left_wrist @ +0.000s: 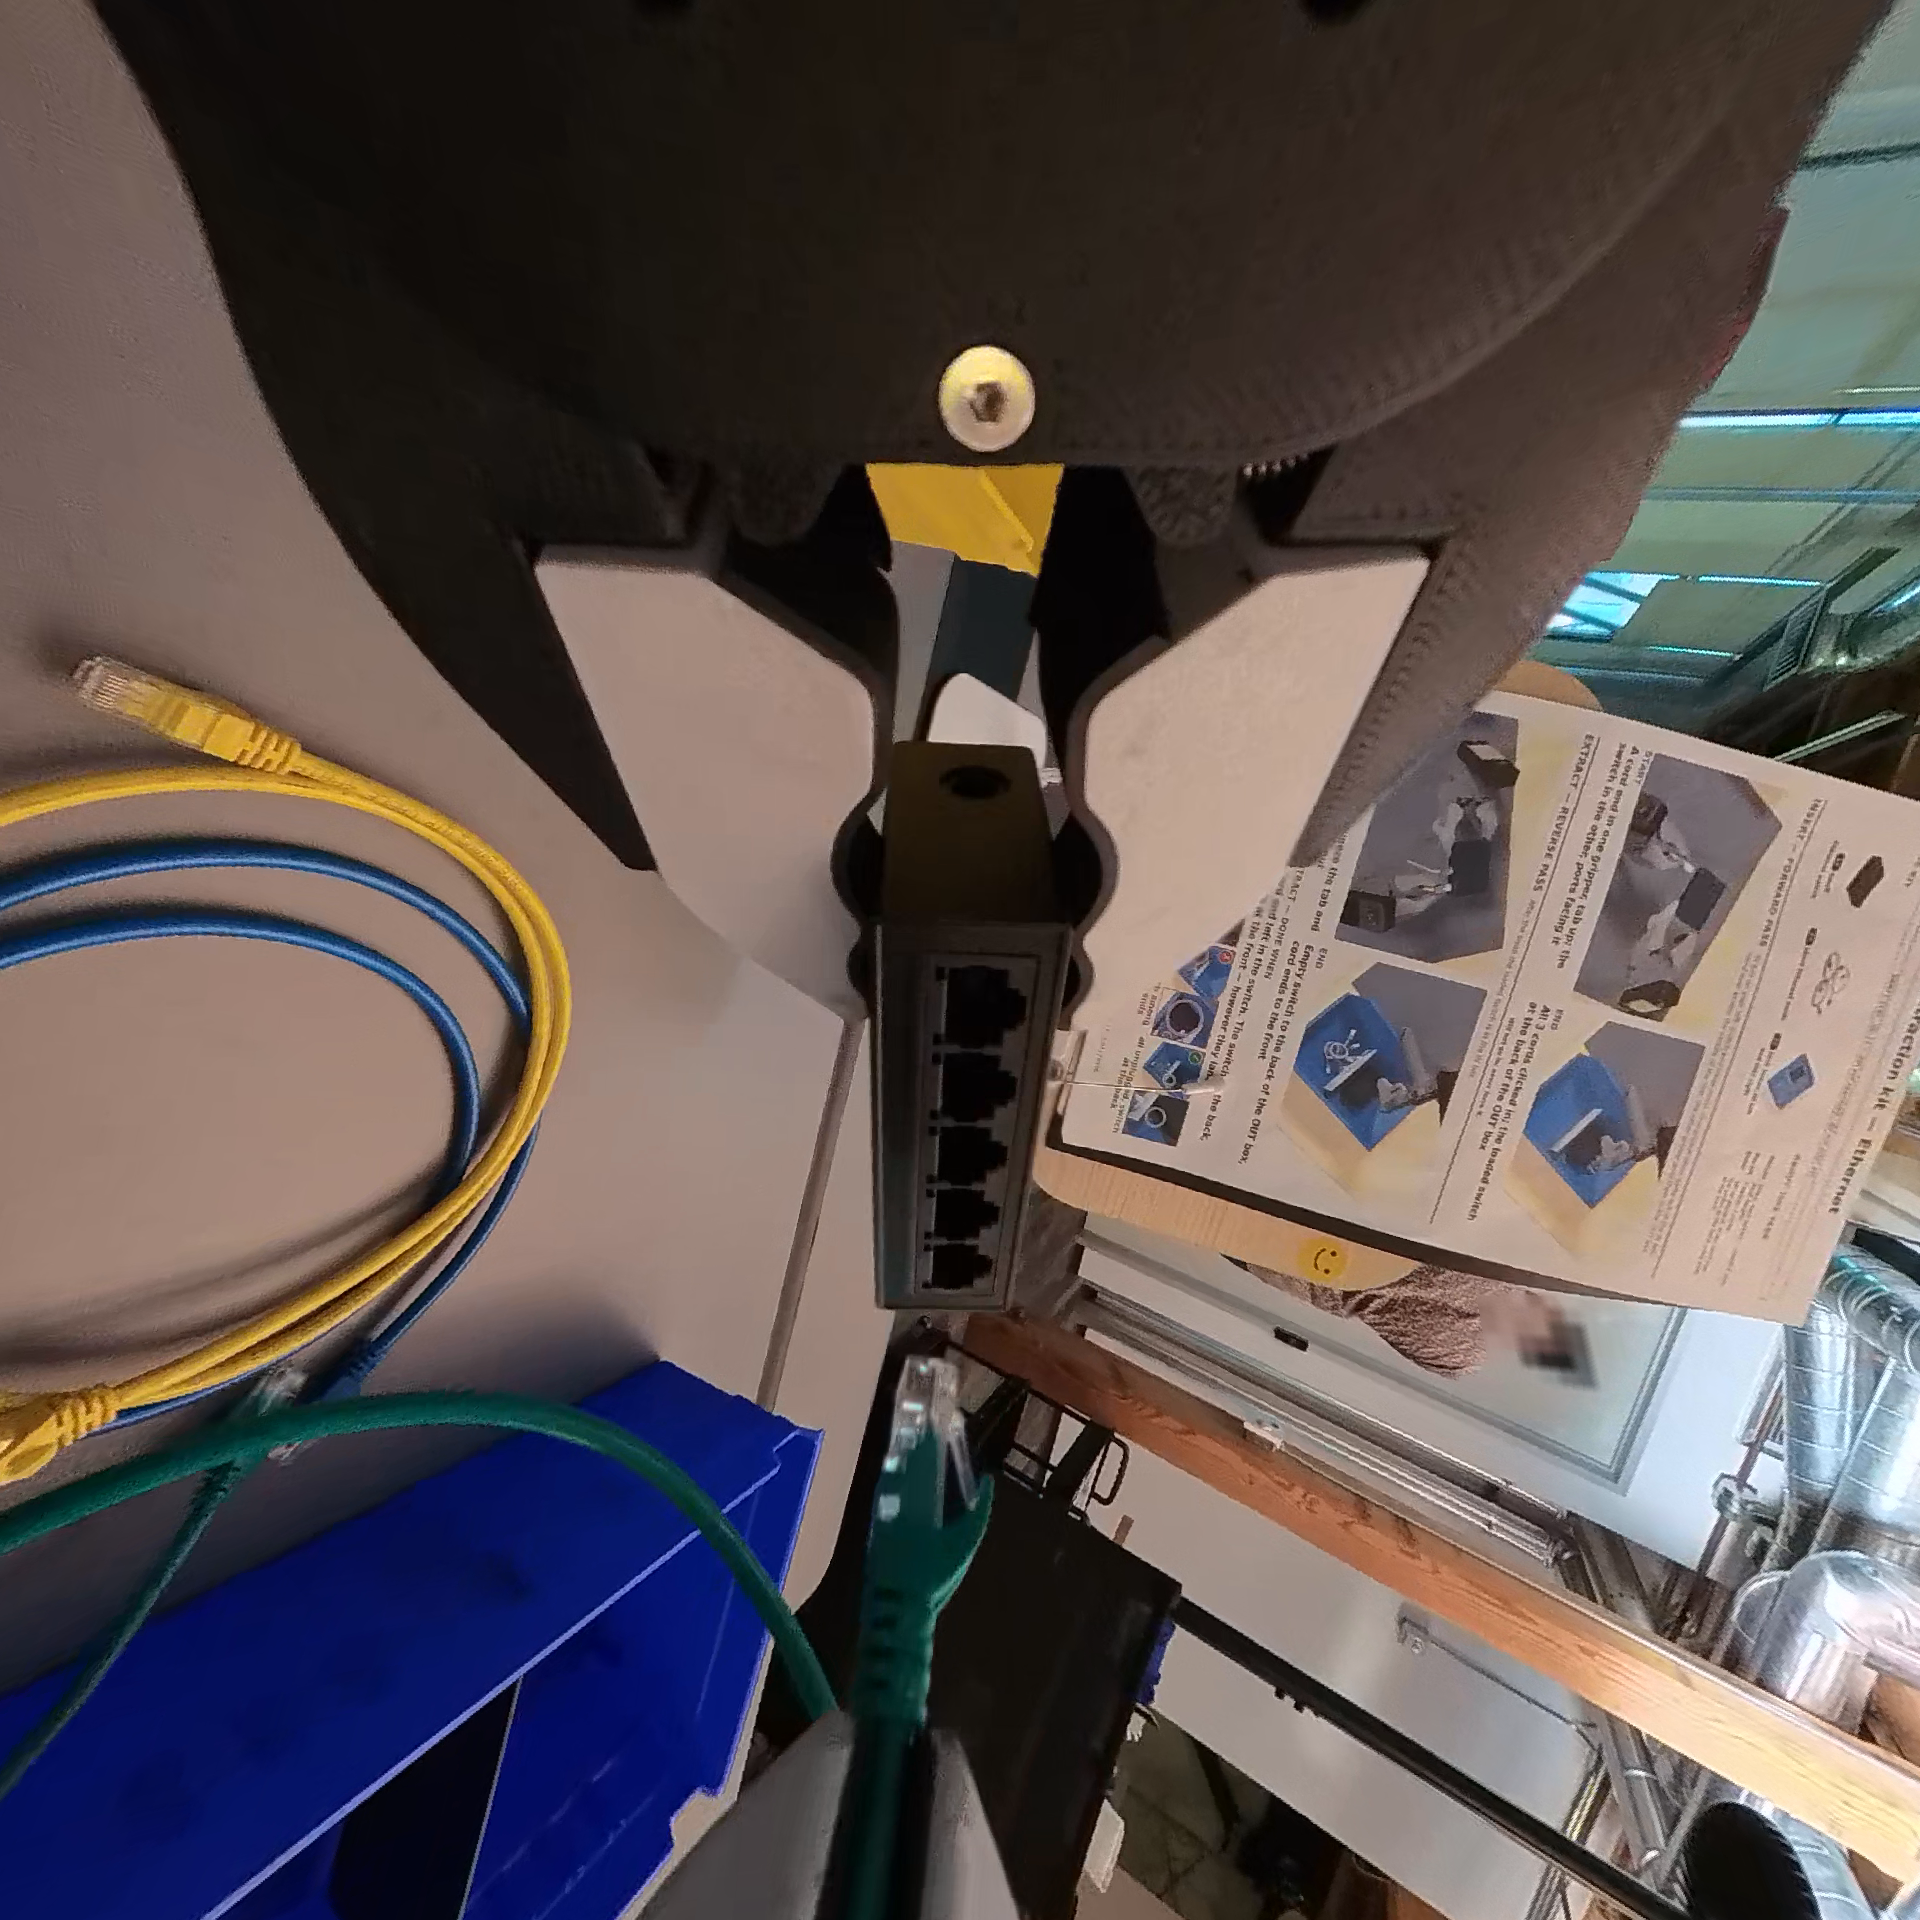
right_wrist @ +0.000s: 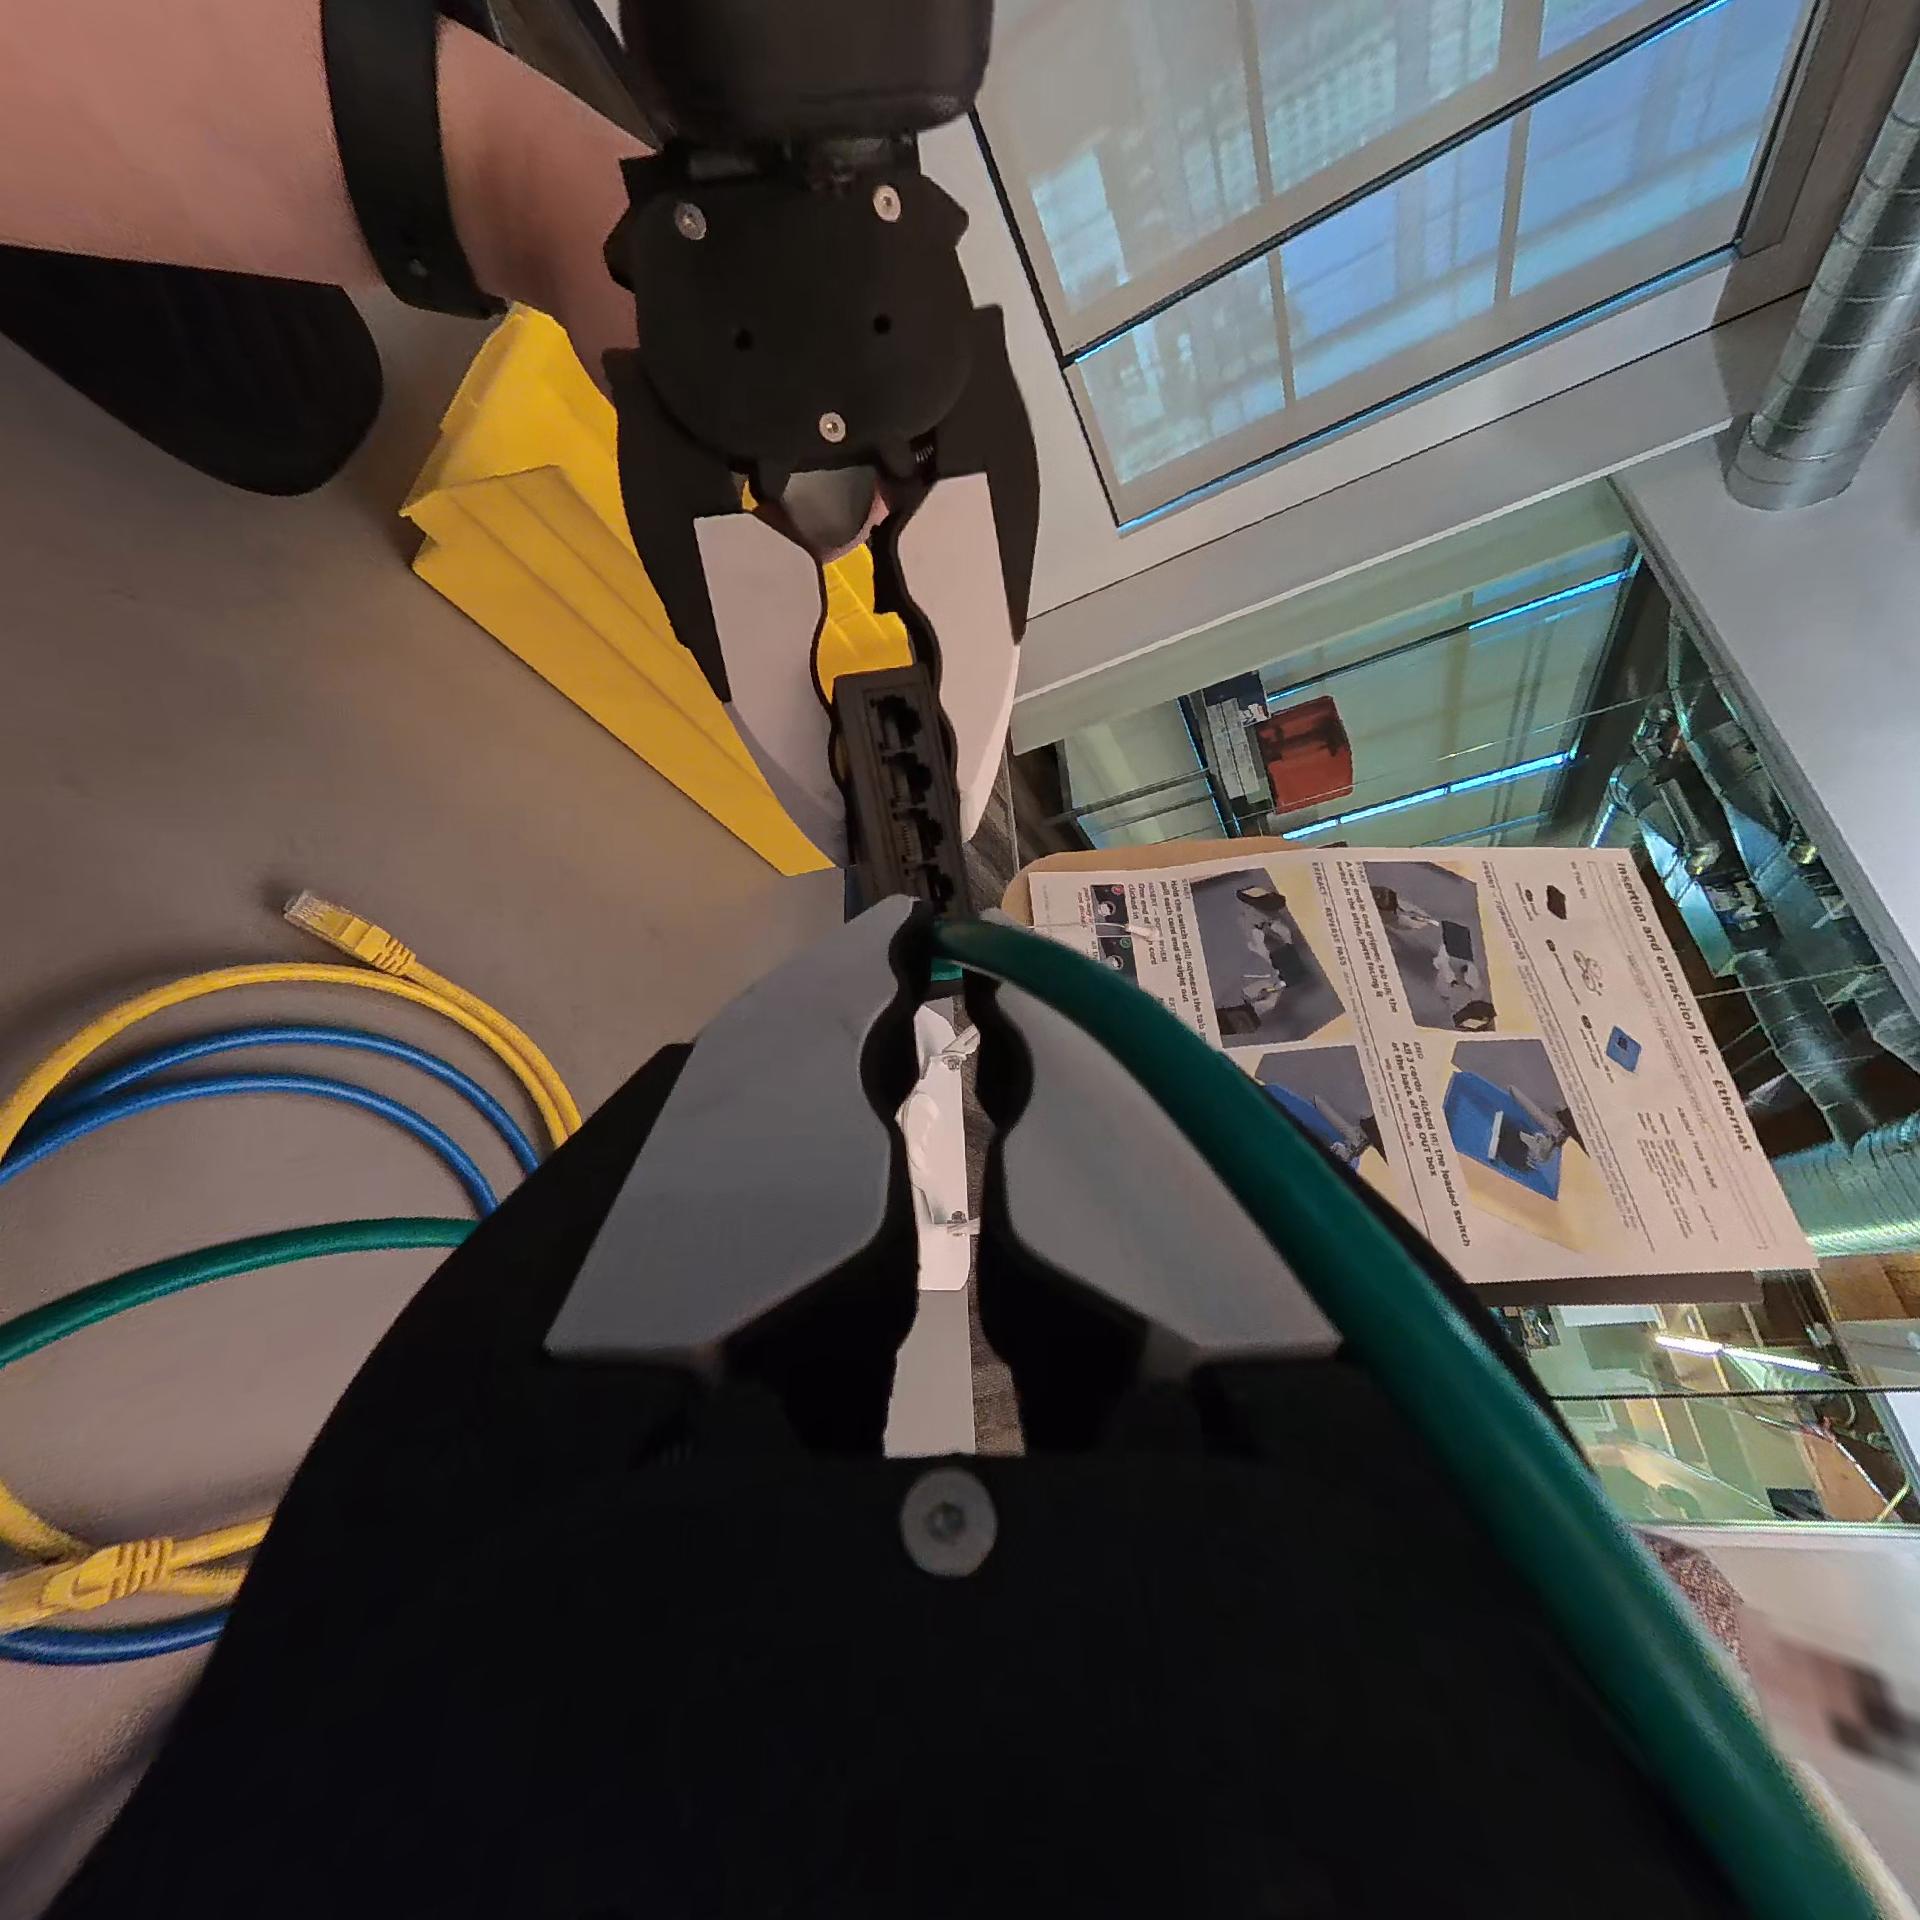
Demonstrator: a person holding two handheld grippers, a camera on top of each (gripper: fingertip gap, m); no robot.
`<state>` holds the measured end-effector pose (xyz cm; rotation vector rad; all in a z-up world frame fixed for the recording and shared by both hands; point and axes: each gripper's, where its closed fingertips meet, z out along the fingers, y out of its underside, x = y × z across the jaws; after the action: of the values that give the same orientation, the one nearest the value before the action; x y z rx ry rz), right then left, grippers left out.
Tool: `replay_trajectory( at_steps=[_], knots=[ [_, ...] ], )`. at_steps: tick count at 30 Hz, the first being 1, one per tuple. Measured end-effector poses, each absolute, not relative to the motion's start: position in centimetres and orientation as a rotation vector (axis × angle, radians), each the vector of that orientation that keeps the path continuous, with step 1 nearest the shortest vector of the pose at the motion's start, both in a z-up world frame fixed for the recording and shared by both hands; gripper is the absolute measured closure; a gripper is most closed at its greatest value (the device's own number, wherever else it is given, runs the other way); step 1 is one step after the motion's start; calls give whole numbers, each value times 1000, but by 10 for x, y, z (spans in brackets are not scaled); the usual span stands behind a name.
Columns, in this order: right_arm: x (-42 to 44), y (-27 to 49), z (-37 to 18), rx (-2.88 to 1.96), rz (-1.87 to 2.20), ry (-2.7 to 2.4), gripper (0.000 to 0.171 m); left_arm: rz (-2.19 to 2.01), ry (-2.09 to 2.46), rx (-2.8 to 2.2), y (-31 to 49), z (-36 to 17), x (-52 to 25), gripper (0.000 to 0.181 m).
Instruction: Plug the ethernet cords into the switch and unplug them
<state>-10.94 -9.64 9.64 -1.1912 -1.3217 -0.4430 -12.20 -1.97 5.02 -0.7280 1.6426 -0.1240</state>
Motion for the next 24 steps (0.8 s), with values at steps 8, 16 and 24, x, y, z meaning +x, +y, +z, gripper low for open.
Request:
replay_trajectory(
  at_steps=[8, 16, 24],
  knots=[
    [-108, -97, 96, -1194, -450, -1323, 165, -97, 1645, -731, -17, 48, -122, 153],
    [-108, -97, 96, -1192, -459, -1325, 165, -94, 1655, -735, -16, 46, -122, 153],
    [-109, -97, 95, -1194, -469, -1335, 165, -93, 1655, -743, -14, 45, -124, 152]
  ],
)
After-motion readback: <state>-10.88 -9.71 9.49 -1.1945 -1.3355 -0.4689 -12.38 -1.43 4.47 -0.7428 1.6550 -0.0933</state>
